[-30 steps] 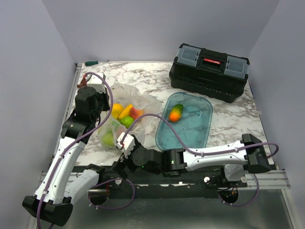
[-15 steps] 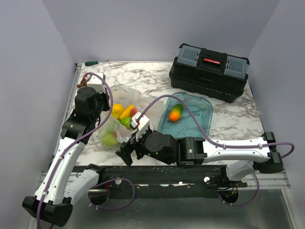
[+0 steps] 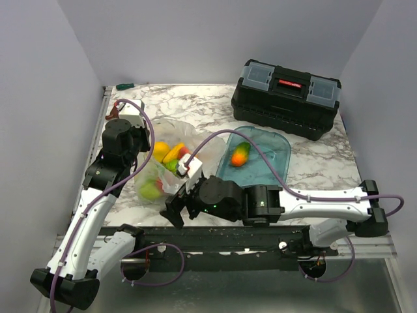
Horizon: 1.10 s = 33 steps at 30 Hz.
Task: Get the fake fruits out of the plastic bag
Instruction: Adjust the plastic bag at the center of the board.
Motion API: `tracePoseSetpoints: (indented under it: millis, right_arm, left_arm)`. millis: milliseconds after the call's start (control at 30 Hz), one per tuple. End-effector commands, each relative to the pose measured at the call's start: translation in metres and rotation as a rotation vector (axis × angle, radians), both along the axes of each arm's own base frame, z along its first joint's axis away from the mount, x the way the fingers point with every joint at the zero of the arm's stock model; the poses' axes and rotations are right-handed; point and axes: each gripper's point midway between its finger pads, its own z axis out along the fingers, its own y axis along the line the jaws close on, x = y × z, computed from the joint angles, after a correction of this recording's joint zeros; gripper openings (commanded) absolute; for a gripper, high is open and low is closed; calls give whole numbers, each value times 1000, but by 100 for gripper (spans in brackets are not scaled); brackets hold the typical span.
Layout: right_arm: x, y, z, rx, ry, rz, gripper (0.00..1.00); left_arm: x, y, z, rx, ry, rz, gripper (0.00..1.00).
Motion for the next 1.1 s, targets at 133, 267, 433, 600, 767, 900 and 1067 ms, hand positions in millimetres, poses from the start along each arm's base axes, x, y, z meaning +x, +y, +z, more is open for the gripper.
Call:
tracePoseSetpoints:
  millis: [133, 267, 433, 600, 767, 900, 1067]
  right_arm:
    - [-10, 4, 56, 173, -9, 76, 100]
    - [28, -22, 80, 183, -84, -136, 100]
    - [67, -55, 104, 204, -139, -279, 100]
    - [115, -84, 94, 154, -160, -449, 97]
    - [165, -86, 48, -6, -187, -568, 88]
    - [191, -76, 16, -153, -222, -637, 91]
    - [213, -71, -34, -365, -308, -715, 96]
  left_arm:
    - [1, -3, 4, -1, -26, -22, 0]
    - [1, -3, 5, -3, -29, -26, 0]
    - [1, -5, 5, -5, -23, -33, 0]
    - [0, -6, 6, -14, -38, -43, 0]
    - [0, -10, 6, -20, -30, -63, 0]
    - [0, -9, 6, -15, -31, -57, 0]
    - [-2, -11, 8, -24, -38, -69, 0]
